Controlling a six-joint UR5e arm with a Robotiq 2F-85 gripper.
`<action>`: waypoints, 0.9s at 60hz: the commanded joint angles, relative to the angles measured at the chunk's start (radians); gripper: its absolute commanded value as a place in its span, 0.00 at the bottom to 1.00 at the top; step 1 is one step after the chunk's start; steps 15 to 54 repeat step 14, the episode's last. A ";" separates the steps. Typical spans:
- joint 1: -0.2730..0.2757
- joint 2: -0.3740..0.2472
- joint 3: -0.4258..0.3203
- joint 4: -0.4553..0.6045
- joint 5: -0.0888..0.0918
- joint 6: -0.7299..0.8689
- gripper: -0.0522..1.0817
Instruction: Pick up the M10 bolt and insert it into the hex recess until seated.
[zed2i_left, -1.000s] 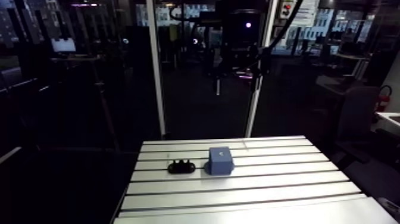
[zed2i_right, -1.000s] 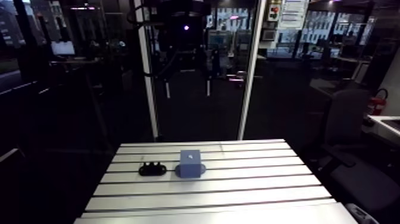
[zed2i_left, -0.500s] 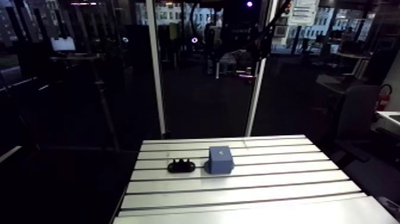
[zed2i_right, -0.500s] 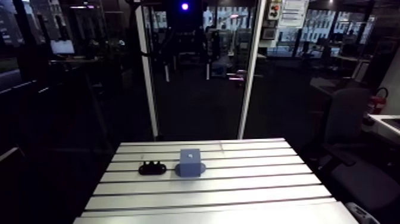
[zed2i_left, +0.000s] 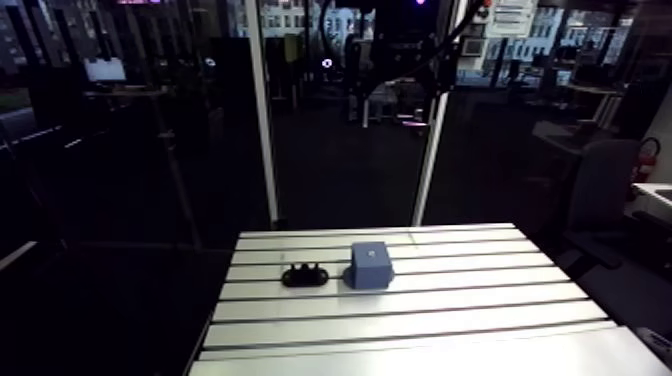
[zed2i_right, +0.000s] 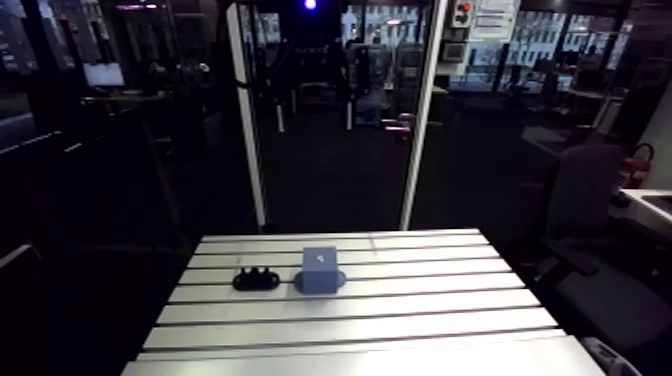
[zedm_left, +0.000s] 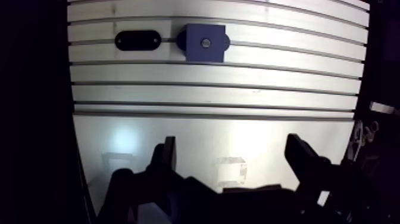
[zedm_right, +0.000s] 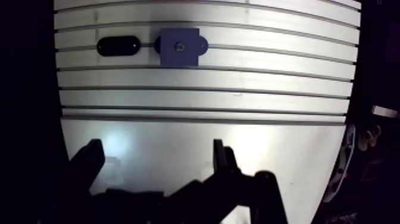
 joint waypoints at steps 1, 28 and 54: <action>0.000 0.003 0.006 0.000 0.001 0.000 0.06; 0.000 0.007 0.004 0.000 0.001 0.000 0.06; 0.000 0.007 0.004 0.000 0.001 0.000 0.06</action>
